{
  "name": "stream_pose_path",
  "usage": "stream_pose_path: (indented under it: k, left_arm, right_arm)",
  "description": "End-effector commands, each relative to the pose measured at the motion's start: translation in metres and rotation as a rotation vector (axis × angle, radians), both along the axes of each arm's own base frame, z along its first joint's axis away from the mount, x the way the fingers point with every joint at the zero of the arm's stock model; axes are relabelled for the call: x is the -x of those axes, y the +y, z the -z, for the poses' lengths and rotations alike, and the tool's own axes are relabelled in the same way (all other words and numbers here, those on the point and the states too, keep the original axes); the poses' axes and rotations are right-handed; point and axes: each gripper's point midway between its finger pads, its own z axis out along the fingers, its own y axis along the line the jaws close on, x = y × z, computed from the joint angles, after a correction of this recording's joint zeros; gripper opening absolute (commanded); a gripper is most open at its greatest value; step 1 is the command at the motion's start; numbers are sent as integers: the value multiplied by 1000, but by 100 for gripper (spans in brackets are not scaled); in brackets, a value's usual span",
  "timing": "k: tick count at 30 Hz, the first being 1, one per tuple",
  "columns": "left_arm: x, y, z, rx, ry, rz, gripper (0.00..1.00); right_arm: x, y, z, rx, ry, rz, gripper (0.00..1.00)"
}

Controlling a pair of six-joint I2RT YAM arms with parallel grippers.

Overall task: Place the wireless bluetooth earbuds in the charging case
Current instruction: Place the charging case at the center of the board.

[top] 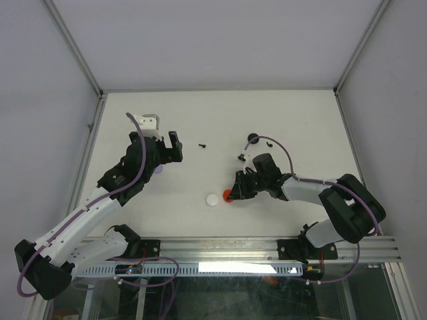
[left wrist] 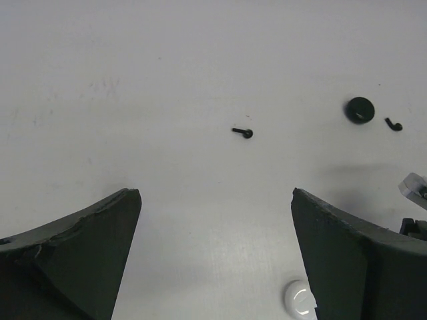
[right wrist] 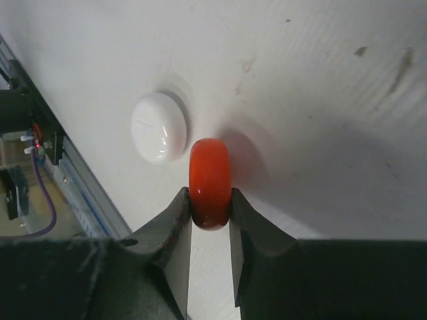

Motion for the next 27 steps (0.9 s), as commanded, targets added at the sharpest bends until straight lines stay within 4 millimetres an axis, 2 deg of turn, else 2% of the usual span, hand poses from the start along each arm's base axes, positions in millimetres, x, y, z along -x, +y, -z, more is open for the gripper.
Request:
stream_pose_path:
  k: [1,3,7,10,20,23,26,27]
  left_arm:
    - [-10,16,-8,-51,-32,-68,99]
    - [-11,17,-1,-31,-12,-58,99]
    - [-10,27,1,-18,-13,-81,99]
    - [-8,30,3,-21,-14,-87,99]
    - [-9,39,6,-16,-8,-105,99]
    - [-10,44,8,-10,-2,-115,99]
    - [-11,45,9,3,5,-115,99]
    - [-11,45,11,6,10,-114,99]
  right_arm:
    - [2,29,-10,-42,35,-33,4]
    - [7,39,-9,-42,46,-60,6]
    - [15,53,-7,-41,71,-100,11]
    - [19,56,-4,-16,85,-108,21]
    - [-10,19,-15,199,-83,0,67]
    - [-24,10,-25,249,-148,26,70]
    - [-46,1,-39,295,-243,73,70]
    - [-60,-7,-44,310,-267,113,70]
